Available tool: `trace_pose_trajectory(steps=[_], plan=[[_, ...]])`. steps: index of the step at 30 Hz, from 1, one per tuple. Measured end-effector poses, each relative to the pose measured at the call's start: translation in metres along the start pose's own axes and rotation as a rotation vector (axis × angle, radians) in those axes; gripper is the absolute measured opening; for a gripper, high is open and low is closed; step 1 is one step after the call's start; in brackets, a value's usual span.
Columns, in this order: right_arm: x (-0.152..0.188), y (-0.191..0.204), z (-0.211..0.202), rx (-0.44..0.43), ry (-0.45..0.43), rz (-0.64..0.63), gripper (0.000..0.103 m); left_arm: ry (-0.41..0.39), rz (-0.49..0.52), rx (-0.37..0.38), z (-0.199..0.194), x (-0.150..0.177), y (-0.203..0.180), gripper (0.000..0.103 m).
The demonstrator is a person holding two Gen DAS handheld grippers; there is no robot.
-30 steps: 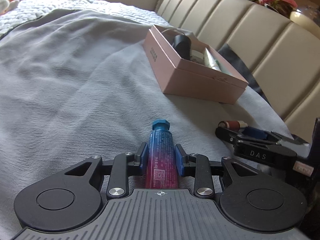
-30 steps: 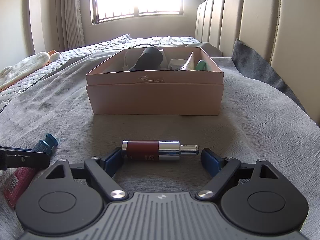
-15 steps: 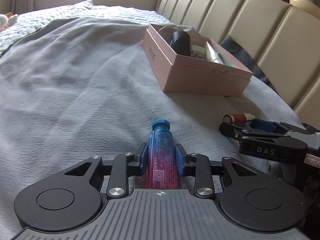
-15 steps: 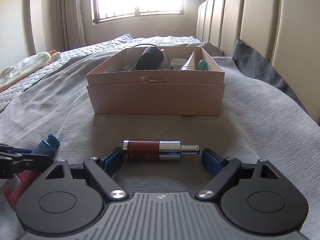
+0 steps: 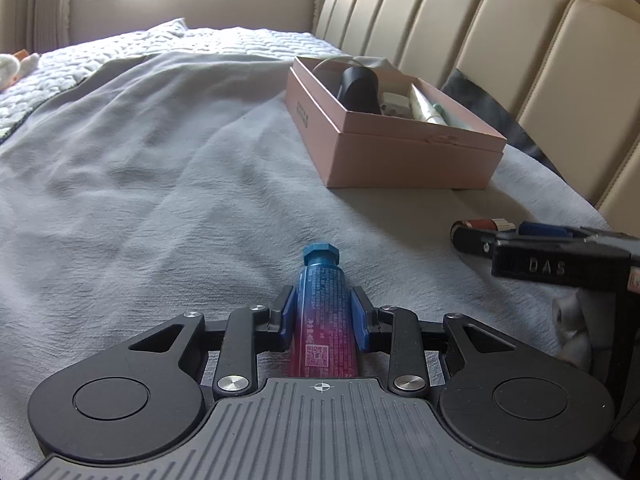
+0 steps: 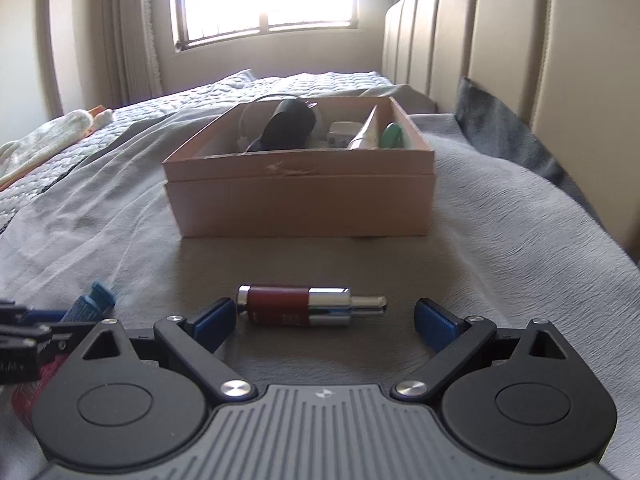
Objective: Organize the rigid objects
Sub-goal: 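Lift the lipstick with the right gripper while the left gripper holds the toothpaste tube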
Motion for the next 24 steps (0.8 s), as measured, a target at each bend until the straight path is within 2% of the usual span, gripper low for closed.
trace_pose_trajectory(steps=[4, 8, 12, 18, 22, 24], plan=[[-0.009, -0.002, 0.011, -0.005, 0.051, 0.009, 0.096, -0.005, 0.014, -0.009, -0.002, 0.003, -0.002, 0.033], [-0.011, 0.003, 0.008, -0.007, 0.038, -0.034, 0.079, -0.007, 0.014, 0.0, -0.004, 0.005, 0.0, 0.033], [-0.009, 0.011, -0.007, 0.027, 0.001, -0.091, 0.079, -0.013, 0.015, 0.012, -0.005, 0.007, 0.002, 0.033], [-0.001, 0.005, -0.054, -0.01, -0.041, -0.102, 0.079, -0.027, 0.04, 0.004, -0.009, 0.012, -0.001, 0.033], [0.012, -0.001, -0.081, -0.01, -0.078, -0.133, 0.079, -0.054, 0.091, -0.013, -0.015, 0.019, -0.009, 0.032], [0.02, -0.002, -0.088, 0.0, -0.088, -0.158, 0.079, -0.071, 0.105, 0.022, -0.02, 0.022, -0.01, 0.032]])
Point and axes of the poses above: each gripper's, at about its wrist camera, not at the fingertips, and z roughly the way its jaws point, y to its left, x to its underside, the point moved 1 cm from there along z, roughly the way its jaws point, and after that the axes turned 7 degrees about y, right-handed, at the moved point
